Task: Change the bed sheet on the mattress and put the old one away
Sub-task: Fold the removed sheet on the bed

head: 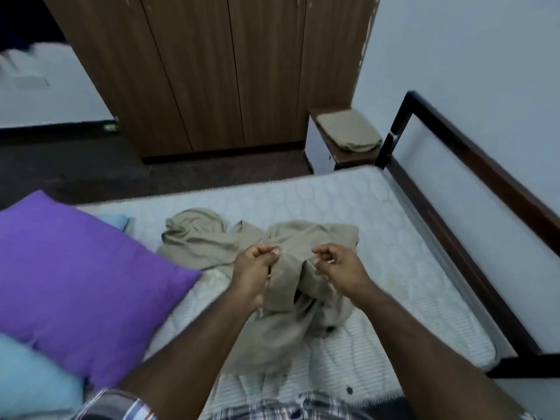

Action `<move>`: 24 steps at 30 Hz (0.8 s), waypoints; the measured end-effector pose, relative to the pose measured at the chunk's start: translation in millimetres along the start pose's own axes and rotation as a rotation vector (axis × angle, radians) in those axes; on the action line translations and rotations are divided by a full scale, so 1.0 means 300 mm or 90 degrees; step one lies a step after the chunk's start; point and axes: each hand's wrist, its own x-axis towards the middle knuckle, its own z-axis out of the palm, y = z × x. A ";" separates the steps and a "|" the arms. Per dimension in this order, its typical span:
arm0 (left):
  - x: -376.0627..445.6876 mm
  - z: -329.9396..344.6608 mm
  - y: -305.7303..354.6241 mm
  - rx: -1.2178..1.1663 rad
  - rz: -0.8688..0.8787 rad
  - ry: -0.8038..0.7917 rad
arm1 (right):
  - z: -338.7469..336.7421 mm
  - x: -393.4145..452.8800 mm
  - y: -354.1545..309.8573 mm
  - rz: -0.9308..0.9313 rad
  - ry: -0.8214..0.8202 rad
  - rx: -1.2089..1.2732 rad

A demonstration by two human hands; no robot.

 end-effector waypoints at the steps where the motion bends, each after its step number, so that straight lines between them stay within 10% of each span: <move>1: 0.003 -0.009 -0.028 0.024 -0.009 -0.003 | 0.025 0.001 0.002 -0.007 -0.015 0.000; 15: -0.004 -0.379 -0.336 0.128 -0.009 0.149 | 0.388 -0.062 0.346 0.036 -0.316 -0.252; 24: 0.102 -0.531 -0.498 0.067 0.029 0.128 | 0.839 -0.126 0.750 -0.078 -0.279 -0.436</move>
